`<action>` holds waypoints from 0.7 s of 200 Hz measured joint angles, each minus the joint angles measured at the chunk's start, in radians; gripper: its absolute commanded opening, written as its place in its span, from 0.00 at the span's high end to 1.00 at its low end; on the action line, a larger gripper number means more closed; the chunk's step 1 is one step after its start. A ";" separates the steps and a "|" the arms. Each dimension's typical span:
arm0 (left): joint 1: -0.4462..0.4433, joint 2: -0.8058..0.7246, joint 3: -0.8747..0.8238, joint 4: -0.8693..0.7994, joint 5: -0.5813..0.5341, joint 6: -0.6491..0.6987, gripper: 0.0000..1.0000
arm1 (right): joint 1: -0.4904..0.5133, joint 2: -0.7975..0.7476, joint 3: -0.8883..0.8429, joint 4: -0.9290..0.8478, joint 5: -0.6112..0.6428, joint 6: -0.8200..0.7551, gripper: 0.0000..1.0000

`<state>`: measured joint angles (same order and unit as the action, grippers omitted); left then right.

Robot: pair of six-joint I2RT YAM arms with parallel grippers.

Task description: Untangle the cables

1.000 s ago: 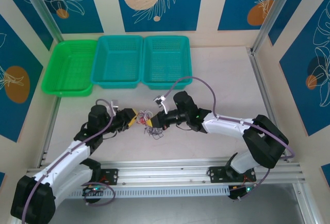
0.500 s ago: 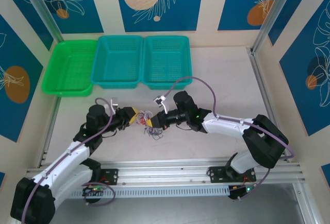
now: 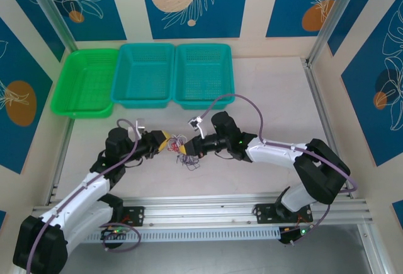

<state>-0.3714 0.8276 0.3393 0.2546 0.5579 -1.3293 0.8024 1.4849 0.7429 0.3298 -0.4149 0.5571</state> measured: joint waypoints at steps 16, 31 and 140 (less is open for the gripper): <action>0.000 0.000 0.000 0.000 0.000 0.002 0.78 | -0.003 0.000 0.000 -0.003 0.013 0.000 1.00; 0.000 -0.002 0.000 0.000 0.000 0.003 0.79 | -0.006 0.000 0.000 -0.014 0.029 0.000 1.00; 0.000 0.013 0.000 0.001 -0.001 0.003 0.63 | -0.008 0.011 0.000 0.019 -0.037 0.005 1.00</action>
<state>-0.3714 0.8410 0.3393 0.2554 0.5571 -1.3258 0.7940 1.4963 0.7429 0.3492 -0.4522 0.5621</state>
